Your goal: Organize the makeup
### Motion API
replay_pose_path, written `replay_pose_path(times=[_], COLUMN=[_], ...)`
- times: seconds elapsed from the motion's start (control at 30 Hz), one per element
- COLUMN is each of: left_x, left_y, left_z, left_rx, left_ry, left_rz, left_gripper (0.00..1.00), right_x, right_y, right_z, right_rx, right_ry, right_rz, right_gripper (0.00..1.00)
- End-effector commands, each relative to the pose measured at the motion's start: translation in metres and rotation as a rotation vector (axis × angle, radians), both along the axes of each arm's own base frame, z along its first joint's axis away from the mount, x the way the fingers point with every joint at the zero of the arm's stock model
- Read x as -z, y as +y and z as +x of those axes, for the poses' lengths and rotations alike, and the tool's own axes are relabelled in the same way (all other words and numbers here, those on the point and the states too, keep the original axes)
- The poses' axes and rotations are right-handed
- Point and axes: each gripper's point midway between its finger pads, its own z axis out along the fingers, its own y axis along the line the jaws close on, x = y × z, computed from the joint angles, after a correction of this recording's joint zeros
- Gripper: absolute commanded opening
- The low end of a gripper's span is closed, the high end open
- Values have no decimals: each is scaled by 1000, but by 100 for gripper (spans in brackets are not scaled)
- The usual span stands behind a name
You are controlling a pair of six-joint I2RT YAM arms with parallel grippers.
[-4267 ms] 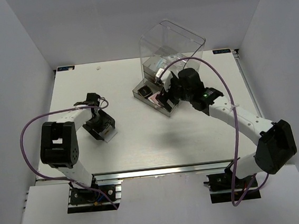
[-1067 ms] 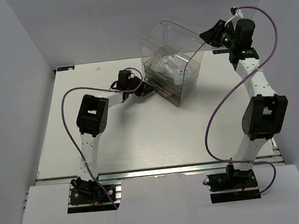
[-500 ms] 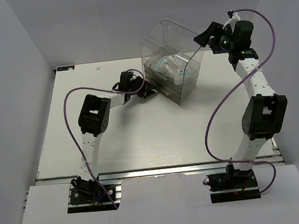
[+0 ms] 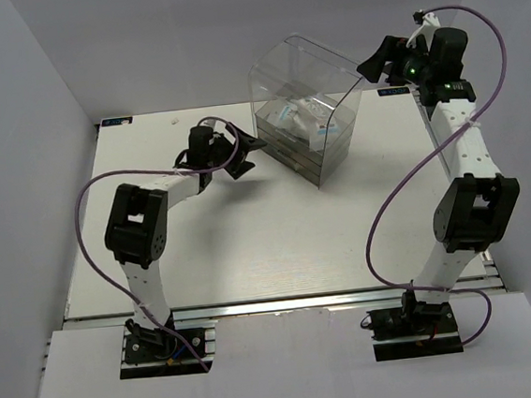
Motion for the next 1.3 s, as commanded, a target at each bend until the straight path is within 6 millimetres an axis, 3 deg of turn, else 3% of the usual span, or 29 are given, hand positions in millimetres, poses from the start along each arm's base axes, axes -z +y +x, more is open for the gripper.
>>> replay_pose_path(times=[0.0,0.03,0.1,0.13,0.2,0.23,0.37,0.43,0.5,0.53,0.57,0.6,0.63,0.77,1.07,1.27], left_x=[-41,-57,-62,-80,-89,-107,-142,-147,-163,-165,-175,-178,-178,-191,-206,-215], left_y=[19,22,31,34,43,47,59,66,71,73,76,77,79,83,90,96], left_z=[-11,-16,-22,-26,-31,-36,-49,-55,-63,-66,-72,-74,-78,-92,-109,-123], left_rx=[-2,3,16,19,28,28,20,15,9,4,-2,-2,-3,-12,-43,-56], left_ry=[-116,-161,-195,-241,-285,-330,-435,-450,-490,-496,-518,-529,-528,-558,-589,-599], left_rz=[44,54,97,112,182,197,261,296,312,320,318,323,328,317,288,288], left_gripper=[98,98,98,98,98,98,98,98,98,98,98,98,98,98,98,98], right_x=[-64,-73,-80,-80,-74,-70,-31,-8,-3,19,25,24,41,56,100,110], right_y=[-3,-5,-11,-13,-22,-25,-37,-41,-43,-42,-41,-39,-37,-23,-30,-36], right_z=[-27,-34,-45,-48,-59,-63,-84,-100,-117,-125,-131,-142,-150,-177,-190,-194], right_rx=[-24,-22,-5,0,18,25,20,8,11,-6,-12,-15,-32,-90,-26,15], right_ry=[-164,-195,-242,-250,-247,-239,-162,-117,-112,-66,-56,-63,-27,-3,127,132], right_rz=[-91,-116,-203,-234,-329,-357,-487,-542,-560,-565,-563,-559,-548,-499,-455,-465], right_gripper=[89,89,89,89,89,89,89,89,89,89,89,89,89,89,89,89])
